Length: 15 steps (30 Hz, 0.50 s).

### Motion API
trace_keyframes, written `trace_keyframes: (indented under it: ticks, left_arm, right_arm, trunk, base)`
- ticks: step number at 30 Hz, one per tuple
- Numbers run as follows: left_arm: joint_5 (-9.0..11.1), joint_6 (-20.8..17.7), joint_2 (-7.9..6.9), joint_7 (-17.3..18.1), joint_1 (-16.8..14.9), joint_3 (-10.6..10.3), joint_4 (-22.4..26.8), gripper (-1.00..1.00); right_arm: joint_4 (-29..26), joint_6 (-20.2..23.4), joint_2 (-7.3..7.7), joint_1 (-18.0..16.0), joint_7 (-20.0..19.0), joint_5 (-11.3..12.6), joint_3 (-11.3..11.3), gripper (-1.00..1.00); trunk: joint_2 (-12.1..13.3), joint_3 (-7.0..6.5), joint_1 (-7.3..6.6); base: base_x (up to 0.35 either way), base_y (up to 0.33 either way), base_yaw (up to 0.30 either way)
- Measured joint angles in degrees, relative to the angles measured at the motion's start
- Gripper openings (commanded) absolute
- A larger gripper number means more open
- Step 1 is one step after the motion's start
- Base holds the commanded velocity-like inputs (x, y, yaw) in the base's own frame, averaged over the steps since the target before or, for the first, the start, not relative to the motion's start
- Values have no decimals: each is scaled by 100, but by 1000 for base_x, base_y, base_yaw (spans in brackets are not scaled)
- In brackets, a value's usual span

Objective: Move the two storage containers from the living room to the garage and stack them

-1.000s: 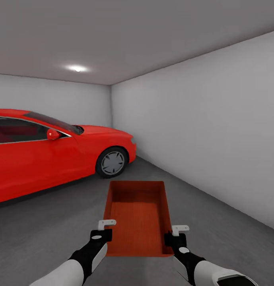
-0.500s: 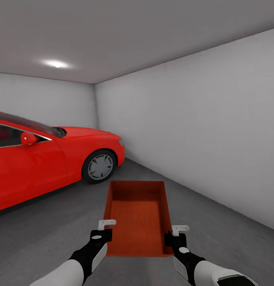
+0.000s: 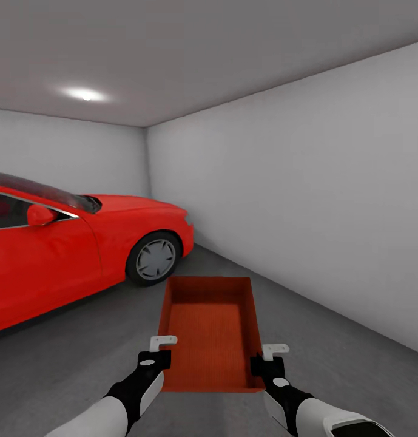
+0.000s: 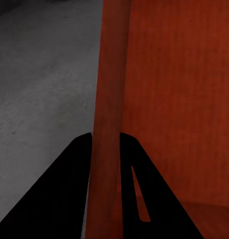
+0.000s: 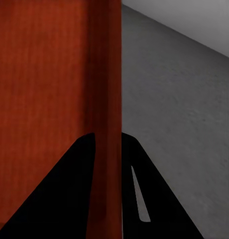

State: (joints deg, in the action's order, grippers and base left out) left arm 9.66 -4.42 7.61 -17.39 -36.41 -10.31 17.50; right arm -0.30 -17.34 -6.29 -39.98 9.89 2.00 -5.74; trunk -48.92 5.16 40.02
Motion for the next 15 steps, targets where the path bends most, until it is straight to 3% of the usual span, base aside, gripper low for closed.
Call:
trace_keyframes:
  ticks: [15]
  left_arm:
    - [-3,1,0,0,0,0,3,-100]
  right_arm:
    - [0,-4,0,0,0,-1,2,-100]
  trunk:
    - [0,0,0]
  base:
    - [305,205,0]
